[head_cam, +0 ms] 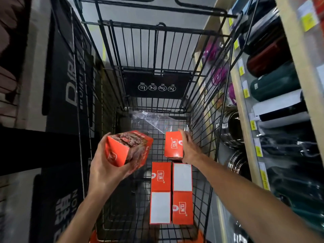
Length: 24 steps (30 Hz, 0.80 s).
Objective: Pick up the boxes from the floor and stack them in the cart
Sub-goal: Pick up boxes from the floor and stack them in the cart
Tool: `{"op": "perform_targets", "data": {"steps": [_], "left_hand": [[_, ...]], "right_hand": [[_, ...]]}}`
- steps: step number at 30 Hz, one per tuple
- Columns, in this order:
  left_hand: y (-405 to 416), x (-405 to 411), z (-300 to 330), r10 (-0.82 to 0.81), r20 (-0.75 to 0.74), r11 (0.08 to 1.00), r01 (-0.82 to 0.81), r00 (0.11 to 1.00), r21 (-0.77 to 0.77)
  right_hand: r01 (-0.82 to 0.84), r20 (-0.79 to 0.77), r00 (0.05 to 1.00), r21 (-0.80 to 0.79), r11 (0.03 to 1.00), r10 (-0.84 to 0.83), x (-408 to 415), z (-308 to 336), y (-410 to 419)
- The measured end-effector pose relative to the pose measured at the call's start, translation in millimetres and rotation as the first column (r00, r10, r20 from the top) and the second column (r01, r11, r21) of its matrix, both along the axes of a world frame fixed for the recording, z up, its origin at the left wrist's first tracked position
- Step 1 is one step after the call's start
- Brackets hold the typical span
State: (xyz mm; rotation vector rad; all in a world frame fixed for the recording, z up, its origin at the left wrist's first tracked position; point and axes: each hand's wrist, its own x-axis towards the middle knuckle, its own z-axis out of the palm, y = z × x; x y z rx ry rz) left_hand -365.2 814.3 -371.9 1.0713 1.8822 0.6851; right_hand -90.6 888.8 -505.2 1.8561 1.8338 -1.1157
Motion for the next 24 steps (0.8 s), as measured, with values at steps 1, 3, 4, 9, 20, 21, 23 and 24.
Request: {"op": "perform_targets", "data": {"steps": [1,3,4,9,20,21,23,24], "left_hand": [[-0.3,-0.6,-1.3,-0.003,-0.003,1.000,0.003,1.000,0.000],[-0.9,-0.6,-3.3,-0.007,-0.011,1.000,0.007,1.000,-0.004],[-1.1,-0.3,-4.2,-0.007,-0.013,1.000,0.007,1.000,-0.004],[0.4,2.7,-5.9,0.009,0.024,1.000,-0.009,1.000,0.003],[-1.5,11.0,-17.7,0.006,-0.031,1.000,-0.006,1.000,0.007],[-0.8,12.2,-19.9,0.002,-0.040,1.000,-0.002,0.999,-0.002],[2.5,14.2,-25.2,-0.011,-0.058,1.000,0.010,0.998,-0.019],[5.5,15.3,-28.2,-0.016,-0.064,0.999,0.014,0.998,-0.028]], "right_hand": [[-0.017,0.012,1.000,-0.010,1.000,0.017,0.1,-1.4,1.1],[-0.048,0.023,0.999,-0.038,0.998,0.049,0.3,-1.9,3.3],[-0.062,0.027,0.998,-0.047,0.997,0.063,1.0,-3.0,3.7],[-0.161,0.122,0.978,-0.074,0.984,0.169,-1.0,-0.3,3.2],[-0.370,0.370,0.826,-0.211,0.905,0.424,-1.0,20.3,19.3],[-0.365,0.350,0.841,-0.196,0.910,0.412,0.8,22.7,18.0],[-0.347,0.290,0.881,-0.143,0.927,0.374,2.8,29.7,15.7],[-0.339,0.257,0.898,-0.113,0.934,0.357,3.4,33.1,14.7]]}}
